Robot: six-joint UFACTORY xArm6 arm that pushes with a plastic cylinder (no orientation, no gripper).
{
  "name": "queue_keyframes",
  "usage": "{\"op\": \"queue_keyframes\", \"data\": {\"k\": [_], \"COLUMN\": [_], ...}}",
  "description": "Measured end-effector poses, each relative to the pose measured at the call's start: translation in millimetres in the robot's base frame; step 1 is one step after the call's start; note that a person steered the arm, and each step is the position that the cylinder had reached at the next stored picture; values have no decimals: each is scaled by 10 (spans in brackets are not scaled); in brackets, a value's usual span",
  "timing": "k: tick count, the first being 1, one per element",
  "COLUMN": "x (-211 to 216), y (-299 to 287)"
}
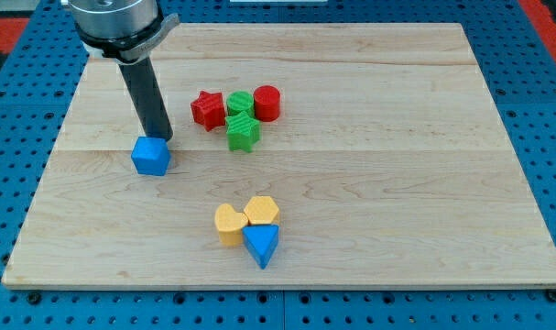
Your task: Move the blue cube into the group of yellow blocks and blue triangle
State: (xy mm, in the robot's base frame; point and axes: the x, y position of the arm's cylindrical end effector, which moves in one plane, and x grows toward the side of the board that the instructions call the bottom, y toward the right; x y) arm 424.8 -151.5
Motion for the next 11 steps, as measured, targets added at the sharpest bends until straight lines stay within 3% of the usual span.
{"op": "queue_keyframes", "data": {"k": [2,4,5,6,8,9,10,11], "x": [124,392,680,858,1162,1168,1291,1415], "y": [77,-488,-361,117,247,236,-413,-59]}}
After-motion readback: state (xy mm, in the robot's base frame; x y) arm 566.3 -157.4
